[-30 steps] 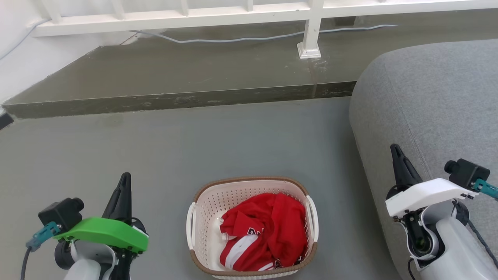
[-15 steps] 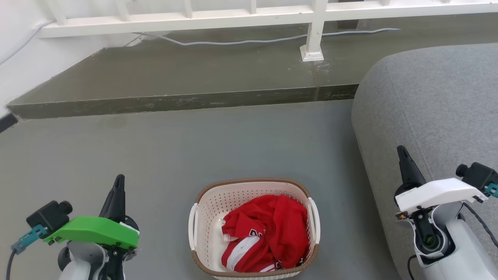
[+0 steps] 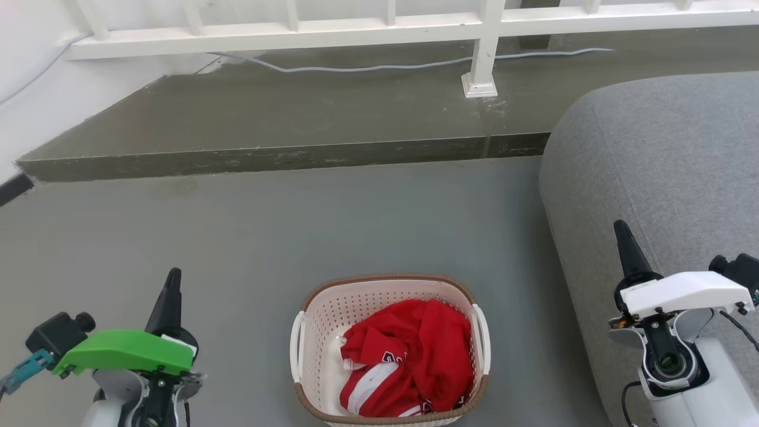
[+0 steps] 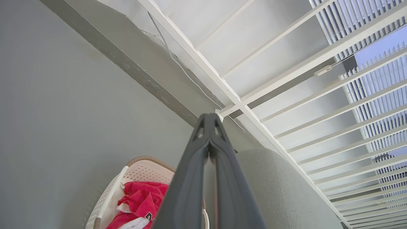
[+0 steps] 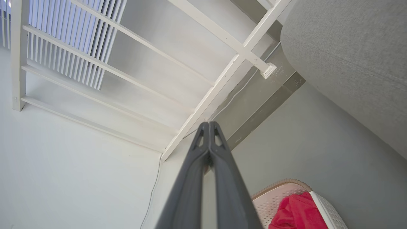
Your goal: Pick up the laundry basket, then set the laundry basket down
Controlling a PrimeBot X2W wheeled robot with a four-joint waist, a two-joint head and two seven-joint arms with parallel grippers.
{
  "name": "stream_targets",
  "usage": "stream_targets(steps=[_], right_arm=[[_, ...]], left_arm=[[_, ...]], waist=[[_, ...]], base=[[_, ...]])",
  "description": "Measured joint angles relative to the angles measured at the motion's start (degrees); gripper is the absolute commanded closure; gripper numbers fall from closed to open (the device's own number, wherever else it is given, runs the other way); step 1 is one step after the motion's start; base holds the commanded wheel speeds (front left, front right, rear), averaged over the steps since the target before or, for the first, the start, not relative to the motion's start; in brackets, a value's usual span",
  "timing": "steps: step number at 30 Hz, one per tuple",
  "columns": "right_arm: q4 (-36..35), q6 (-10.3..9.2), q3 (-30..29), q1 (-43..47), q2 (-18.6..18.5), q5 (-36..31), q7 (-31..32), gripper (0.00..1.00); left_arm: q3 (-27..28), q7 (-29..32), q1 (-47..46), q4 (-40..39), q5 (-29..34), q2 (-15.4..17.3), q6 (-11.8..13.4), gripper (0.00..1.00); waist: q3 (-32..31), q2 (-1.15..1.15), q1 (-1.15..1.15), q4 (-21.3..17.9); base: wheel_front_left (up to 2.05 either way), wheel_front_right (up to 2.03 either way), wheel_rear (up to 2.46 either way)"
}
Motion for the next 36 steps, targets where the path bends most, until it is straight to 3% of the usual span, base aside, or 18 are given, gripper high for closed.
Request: stream_targets(steps=[36], right_arm=[[-1.3, 2.47, -8.8, 1.6, 2.5, 23.9, 7.1, 1.00]], left_arm=[[7.8, 7.0, 0.0, 1.4, -21.8, -2.6, -2.0, 1.00]], waist=[[-1.2, 0.00, 0.00, 1.3]], base=[[0.00, 0.00, 0.00]])
